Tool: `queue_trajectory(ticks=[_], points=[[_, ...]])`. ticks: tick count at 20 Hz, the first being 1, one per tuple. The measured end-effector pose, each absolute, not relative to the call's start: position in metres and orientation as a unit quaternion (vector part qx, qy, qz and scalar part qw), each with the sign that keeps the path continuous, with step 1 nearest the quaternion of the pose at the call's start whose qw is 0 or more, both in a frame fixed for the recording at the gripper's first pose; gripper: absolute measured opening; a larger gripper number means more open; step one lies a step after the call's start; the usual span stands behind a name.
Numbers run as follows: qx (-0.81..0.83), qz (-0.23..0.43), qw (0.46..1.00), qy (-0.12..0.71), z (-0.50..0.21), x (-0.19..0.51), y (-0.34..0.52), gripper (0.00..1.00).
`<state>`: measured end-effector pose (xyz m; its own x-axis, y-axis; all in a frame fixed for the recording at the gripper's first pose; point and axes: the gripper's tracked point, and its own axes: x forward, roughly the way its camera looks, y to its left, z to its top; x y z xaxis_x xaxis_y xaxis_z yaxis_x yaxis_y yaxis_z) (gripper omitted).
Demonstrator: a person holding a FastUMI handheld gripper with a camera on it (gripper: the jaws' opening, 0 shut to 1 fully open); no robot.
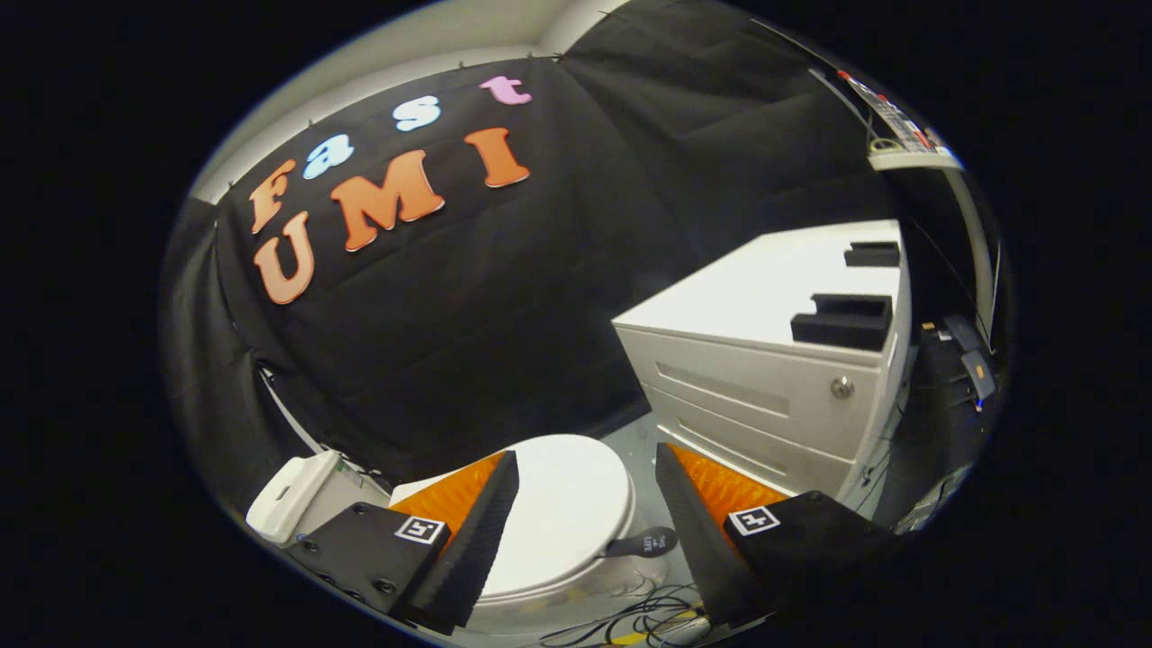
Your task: Open the toilet lid.
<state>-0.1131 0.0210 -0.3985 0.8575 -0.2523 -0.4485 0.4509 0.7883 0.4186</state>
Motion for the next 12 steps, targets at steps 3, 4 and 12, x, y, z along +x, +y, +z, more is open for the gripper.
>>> queue_trajectory(ticks=[3, 4, 12], points=[[0.291, -0.214, 0.907, 0.215, -0.438, -0.134, 0.023, 0.99], [0.308, -0.217, 0.895, 0.240, -0.454, -0.146, 0.026, 0.98], [0.432, -0.263, 0.826, 0.250, -0.523, -0.164, 0.025, 0.99]])
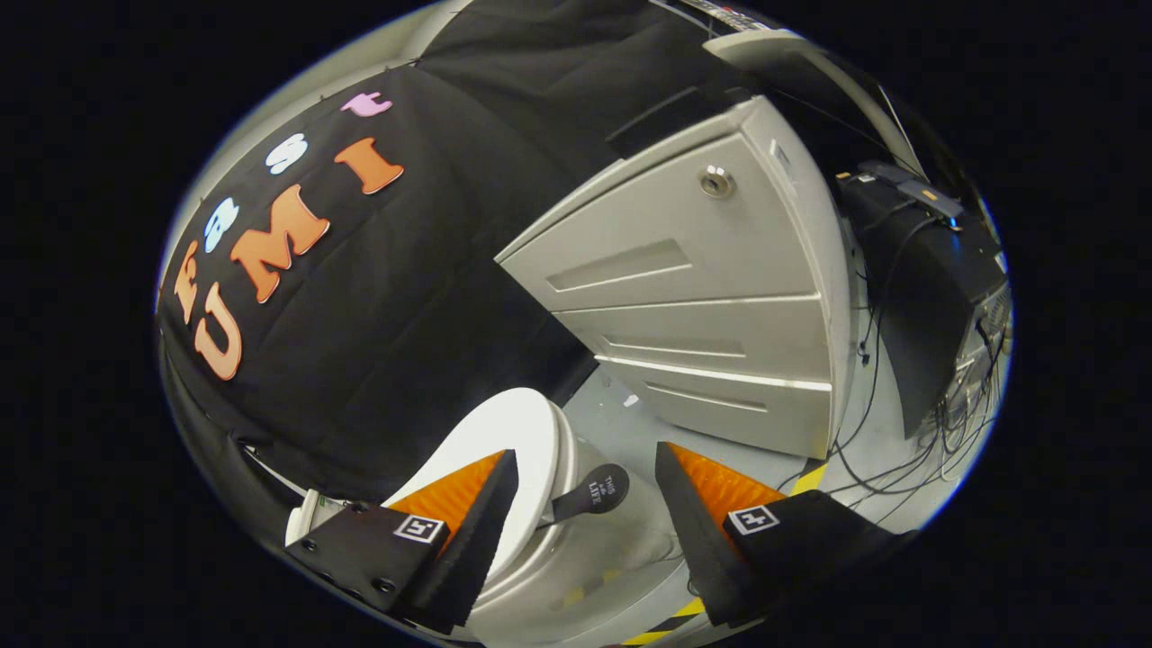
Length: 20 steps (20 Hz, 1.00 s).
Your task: Open the toilet lid.
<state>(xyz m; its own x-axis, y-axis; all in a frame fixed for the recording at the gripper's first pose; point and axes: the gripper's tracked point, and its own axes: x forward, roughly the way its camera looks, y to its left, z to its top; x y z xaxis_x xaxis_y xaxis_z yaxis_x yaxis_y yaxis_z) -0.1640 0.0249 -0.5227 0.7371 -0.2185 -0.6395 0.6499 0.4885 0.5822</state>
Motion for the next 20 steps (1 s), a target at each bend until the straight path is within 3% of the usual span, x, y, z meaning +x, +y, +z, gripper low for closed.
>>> queue_trajectory(ticks=[9, 13, 15, 18, 20], points=[[0.595, -0.292, 0.714, 0.225, -0.567, -0.161, 0.030, 0.95], [0.643, -0.270, 0.687, 0.204, -0.572, -0.145, 0.036, 0.71], [0.658, -0.244, 0.680, 0.212, -0.574, -0.133, 0.046, 0.54], [0.680, -0.256, 0.653, 0.211, -0.578, -0.131, 0.044, 0.21], [0.672, -0.253, 0.662, 0.213, -0.575, -0.131, 0.044, 0.19]])
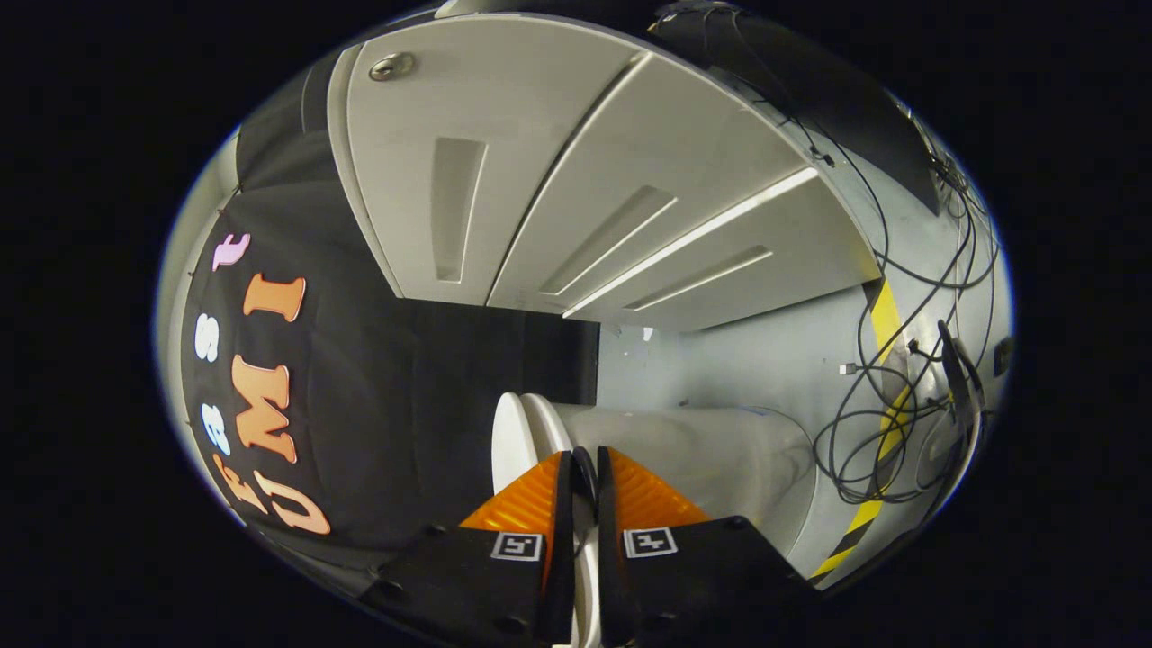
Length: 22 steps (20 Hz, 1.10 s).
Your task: Open the toilet lid.
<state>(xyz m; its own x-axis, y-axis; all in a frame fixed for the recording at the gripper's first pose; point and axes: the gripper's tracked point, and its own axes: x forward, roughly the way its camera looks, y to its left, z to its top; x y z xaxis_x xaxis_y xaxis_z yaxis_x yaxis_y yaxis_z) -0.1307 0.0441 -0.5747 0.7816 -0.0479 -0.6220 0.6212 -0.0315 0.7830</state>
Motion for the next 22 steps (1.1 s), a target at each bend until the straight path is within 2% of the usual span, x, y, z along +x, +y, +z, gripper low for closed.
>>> queue_trajectory(ticks=[1, 2, 5, 9, 13, 18, 22], points=[[0.677, -0.251, 0.657, 0.216, -0.572, -0.129, 0.043, 0.19], [0.678, -0.256, 0.652, 0.224, -0.568, -0.129, 0.044, 0.08], [0.652, -0.268, 0.671, 0.229, -0.563, -0.119, 0.036, 0.08], [0.671, -0.257, 0.658, 0.225, -0.531, -0.110, 0.037, 0.08], [0.608, -0.278, 0.710, 0.221, -0.504, -0.094, 0.032, 0.09], [0.614, -0.263, 0.716, 0.203, -0.459, -0.086, 0.044, 0.09], [0.574, -0.250, 0.753, 0.201, -0.420, -0.071, 0.053, 0.08]])
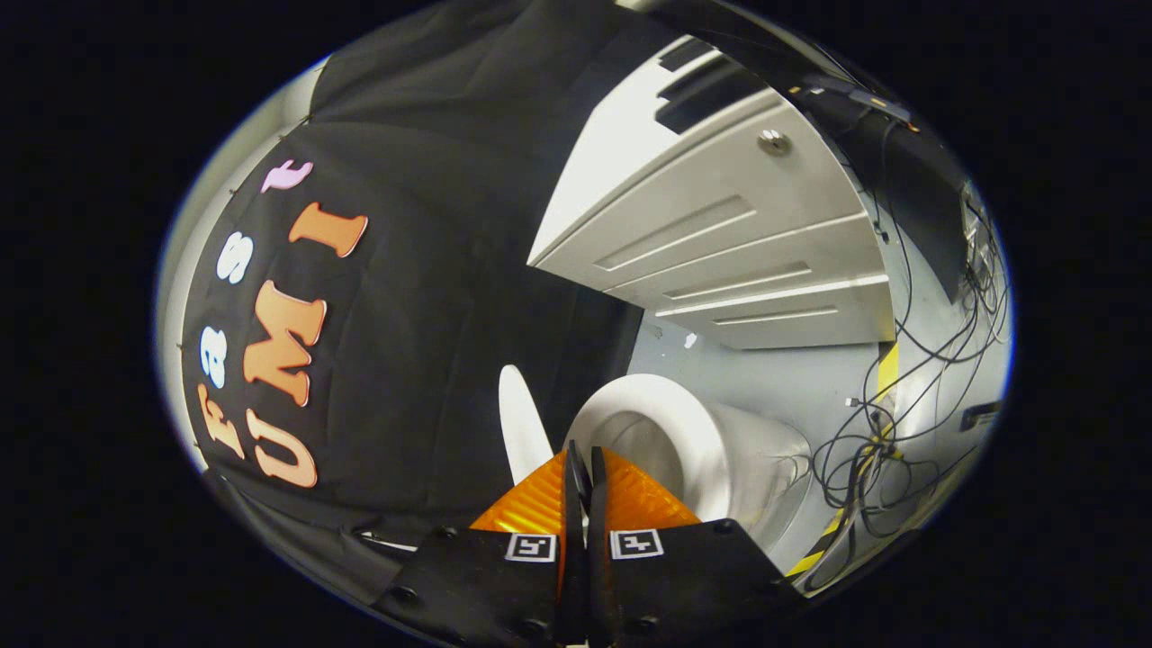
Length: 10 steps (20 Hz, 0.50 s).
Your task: Open the toilet lid.
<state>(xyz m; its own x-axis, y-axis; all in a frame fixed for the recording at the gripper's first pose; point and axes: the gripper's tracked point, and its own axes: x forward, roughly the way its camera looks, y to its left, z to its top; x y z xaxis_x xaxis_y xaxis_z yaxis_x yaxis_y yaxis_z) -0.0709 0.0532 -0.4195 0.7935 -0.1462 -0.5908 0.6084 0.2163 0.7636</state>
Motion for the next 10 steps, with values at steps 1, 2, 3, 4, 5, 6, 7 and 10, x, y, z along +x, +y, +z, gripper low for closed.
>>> queue_trajectory(ticks=[1, 2, 3, 4, 5, 6, 7, 10], points=[[0.563, -0.244, 0.763, 0.202, -0.408, -0.067, 0.059, 0.09], [0.550, -0.236, 0.774, 0.205, -0.394, -0.063, 0.064, 0.08], [0.535, -0.232, 0.787, 0.204, -0.384, -0.059, 0.069, 0.08], [0.522, -0.226, 0.797, 0.203, -0.371, -0.057, 0.075, 0.08], [0.507, -0.223, 0.808, 0.203, -0.360, -0.052, 0.082, 0.08], [0.489, -0.218, 0.820, 0.204, -0.346, -0.049, 0.091, 0.08], [0.467, -0.213, 0.833, 0.207, -0.335, -0.046, 0.099, 0.08], [0.403, -0.201, 0.869, 0.205, -0.297, -0.039, 0.127, 0.08]])
